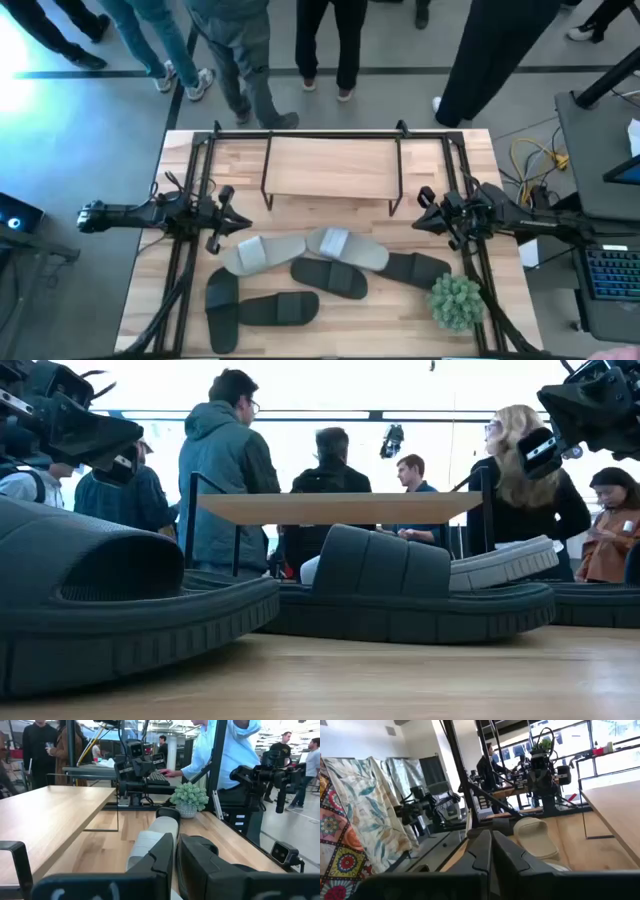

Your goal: Pick and place slides into the shelf

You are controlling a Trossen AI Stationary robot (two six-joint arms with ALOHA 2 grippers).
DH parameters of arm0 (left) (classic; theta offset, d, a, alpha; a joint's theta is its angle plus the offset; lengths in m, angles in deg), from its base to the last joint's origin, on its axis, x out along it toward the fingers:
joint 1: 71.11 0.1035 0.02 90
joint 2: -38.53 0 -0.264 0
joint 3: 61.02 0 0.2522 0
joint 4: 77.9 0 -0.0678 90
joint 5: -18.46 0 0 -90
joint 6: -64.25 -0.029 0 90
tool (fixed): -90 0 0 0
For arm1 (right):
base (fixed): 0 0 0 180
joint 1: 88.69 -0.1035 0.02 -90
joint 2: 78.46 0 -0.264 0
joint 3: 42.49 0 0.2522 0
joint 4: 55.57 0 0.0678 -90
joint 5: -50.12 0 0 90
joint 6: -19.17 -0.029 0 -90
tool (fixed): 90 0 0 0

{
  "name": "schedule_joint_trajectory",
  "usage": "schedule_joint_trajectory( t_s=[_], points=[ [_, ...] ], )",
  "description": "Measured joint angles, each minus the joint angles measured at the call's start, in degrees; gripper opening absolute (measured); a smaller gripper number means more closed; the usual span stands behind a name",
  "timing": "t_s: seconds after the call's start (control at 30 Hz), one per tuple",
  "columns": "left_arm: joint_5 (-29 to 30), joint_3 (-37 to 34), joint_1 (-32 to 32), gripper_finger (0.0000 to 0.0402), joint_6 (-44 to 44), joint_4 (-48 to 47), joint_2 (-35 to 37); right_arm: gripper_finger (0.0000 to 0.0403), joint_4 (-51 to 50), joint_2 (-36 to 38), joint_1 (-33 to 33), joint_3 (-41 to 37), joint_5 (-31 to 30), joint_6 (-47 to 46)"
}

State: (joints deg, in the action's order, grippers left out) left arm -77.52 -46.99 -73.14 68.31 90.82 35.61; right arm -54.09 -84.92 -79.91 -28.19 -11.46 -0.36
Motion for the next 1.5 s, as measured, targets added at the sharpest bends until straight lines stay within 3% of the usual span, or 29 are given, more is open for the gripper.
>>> schedule_joint_trajectory(
  t_s=[1.5],
  points=[
    [0.0, 0.0, 0.0, 0.0017, 0.0, 0.0, 0.0, 0.0008, 1.7, 0.0, 0.0, 0.0, -1.9, -3.1]
  ],
)
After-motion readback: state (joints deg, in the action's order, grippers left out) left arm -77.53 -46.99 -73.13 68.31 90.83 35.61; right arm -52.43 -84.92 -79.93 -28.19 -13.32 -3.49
